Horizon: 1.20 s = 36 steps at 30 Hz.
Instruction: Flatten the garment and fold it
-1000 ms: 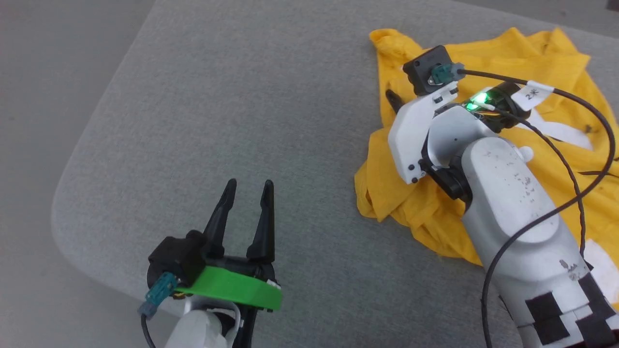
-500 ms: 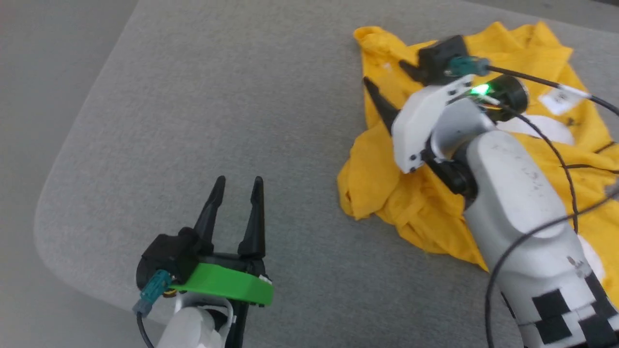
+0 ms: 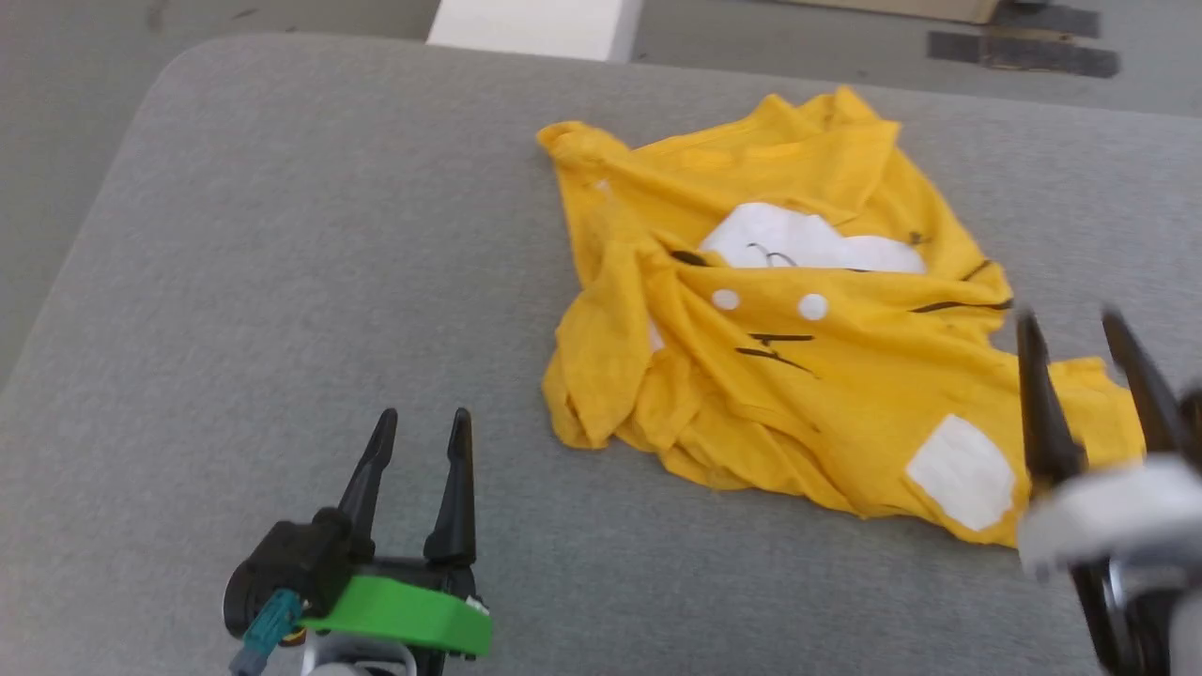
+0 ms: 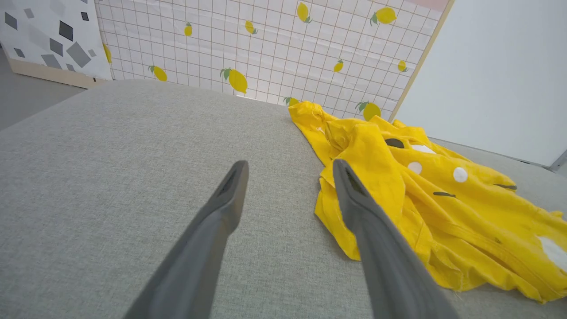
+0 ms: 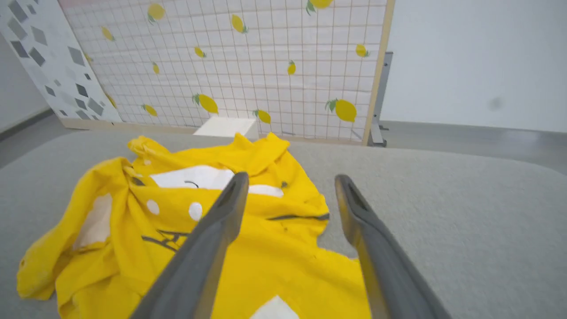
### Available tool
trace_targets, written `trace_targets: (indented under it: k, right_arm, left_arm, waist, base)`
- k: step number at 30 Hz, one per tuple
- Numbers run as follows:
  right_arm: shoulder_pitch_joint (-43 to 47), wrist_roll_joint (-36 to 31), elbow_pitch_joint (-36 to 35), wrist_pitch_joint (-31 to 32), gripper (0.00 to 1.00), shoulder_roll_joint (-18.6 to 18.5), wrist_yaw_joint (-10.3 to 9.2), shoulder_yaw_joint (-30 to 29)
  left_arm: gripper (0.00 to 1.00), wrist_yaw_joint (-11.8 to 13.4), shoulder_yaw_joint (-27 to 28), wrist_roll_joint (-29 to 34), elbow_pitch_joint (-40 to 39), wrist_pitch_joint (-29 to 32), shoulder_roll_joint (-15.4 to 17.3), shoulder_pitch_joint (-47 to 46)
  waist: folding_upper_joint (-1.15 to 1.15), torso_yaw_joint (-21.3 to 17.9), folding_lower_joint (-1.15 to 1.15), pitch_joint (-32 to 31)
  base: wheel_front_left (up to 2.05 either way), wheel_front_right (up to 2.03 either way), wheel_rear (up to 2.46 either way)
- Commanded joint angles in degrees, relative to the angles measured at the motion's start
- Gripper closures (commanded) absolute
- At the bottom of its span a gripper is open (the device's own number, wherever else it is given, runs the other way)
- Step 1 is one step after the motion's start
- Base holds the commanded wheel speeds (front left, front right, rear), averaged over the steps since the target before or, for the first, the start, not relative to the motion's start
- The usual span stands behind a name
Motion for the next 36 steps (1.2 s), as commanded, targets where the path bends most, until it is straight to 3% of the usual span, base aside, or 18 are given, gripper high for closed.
trace_targets:
  k: [1, 5, 9, 14, 20, 25, 28, 29, 30, 31, 36]
  right_arm:
    - [3.9, 0.4, -1.9, -1.5, 0.0, 0.2, -0.08, -0.3]
    - [14.2, 5.7, -2.9, -6.2, 0.0, 0.2, -0.08, -2.0]
    - [18.4, 7.0, -1.0, -8.9, 0.0, 0.2, -0.08, -1.6]
    - [16.9, 6.2, -1.1, -9.8, 0.0, 0.2, -0.08, -1.2]
    - [14.1, 5.4, -1.9, -9.1, 0.0, 0.2, -0.08, -1.7]
    - [12.5, 5.5, -1.8, -8.5, 0.0, 0.2, -0.08, -0.9]
    - [11.9, 5.6, -1.5, -8.6, 0.0, 0.2, -0.08, -0.6]
    - [11.7, 5.6, -1.4, -8.7, 0.0, 0.2, -0.08, -0.6]
    - [11.5, 5.7, -1.3, -8.8, 0.0, 0.2, -0.08, -0.6]
    - [11.4, 5.6, -1.2, -8.9, 0.0, 0.2, -0.08, -0.7]
    - [11.4, 5.7, -0.7, -9.1, 0.0, 0.2, -0.08, -0.9]
  left_arm:
    - [0.0, -0.3, 0.4, 0.3, -0.7, -0.2, 0.4, 1.1]
    - [0.0, -0.6, 0.9, 0.8, -1.8, -0.2, 0.5, 3.5]
    - [0.0, -0.8, 0.4, 1.3, -1.7, -0.2, 0.4, 4.8]
    - [0.0, -2.0, -1.9, 1.7, -1.4, 2.3, 0.9, 2.1]
    - [0.0, -4.6, -7.4, 1.4, 0.9, 11.8, 2.6, -4.9]
    - [0.0, -5.2, -10.6, 1.8, 8.3, 19.8, 3.5, -12.8]
    - [0.0, -4.8, -10.7, 1.8, 11.2, 21.0, 3.3, -14.7]
    - [0.36, -4.4, -10.5, 1.9, 12.0, 21.0, 3.2, -15.2]
    - [0.87, -4.0, -10.3, 2.0, 12.5, 20.6, 3.1, -15.5]
    - [1.0, -3.4, -10.0, 2.0, 13.1, 20.2, 2.9, -15.8]
    - [1.0, -1.8, -7.3, -0.2, 12.5, 17.3, 2.5, -15.7]
  waist:
    - [0.0, -3.2, 0.0, -2.1]
    - [0.0, -4.4, 0.0, -2.4]
    - [0.0, -5.1, 0.0, -2.6]
    - [0.0, -5.3, 0.0, -1.9]
    - [0.0, -5.1, 0.0, 0.9]
    - [0.0, -5.7, 0.0, 4.3]
    - [0.0, -6.2, 0.0, 5.0]
    - [0.0, -6.4, 0.0, 5.2]
    - [0.0, -6.6, 0.0, 5.2]
    - [0.0, -6.7, 0.0, 5.3]
    - [0.0, -6.8, 0.0, 4.8]
  base:
    - [0.0, 0.0, 0.0]
    - [0.0, 0.0, 0.0]
    - [0.0, 0.0, 0.0]
    - [0.0, 0.0, 0.0]
    - [0.0, 0.0, 0.0]
    - [0.0, 0.0, 0.0]
    - [0.0, 0.0, 0.0]
    - [0.0, 0.0, 0.0]
    - [0.0, 0.0, 0.0]
    - [0.0, 0.0, 0.0]
    - [0.0, 0.0, 0.0]
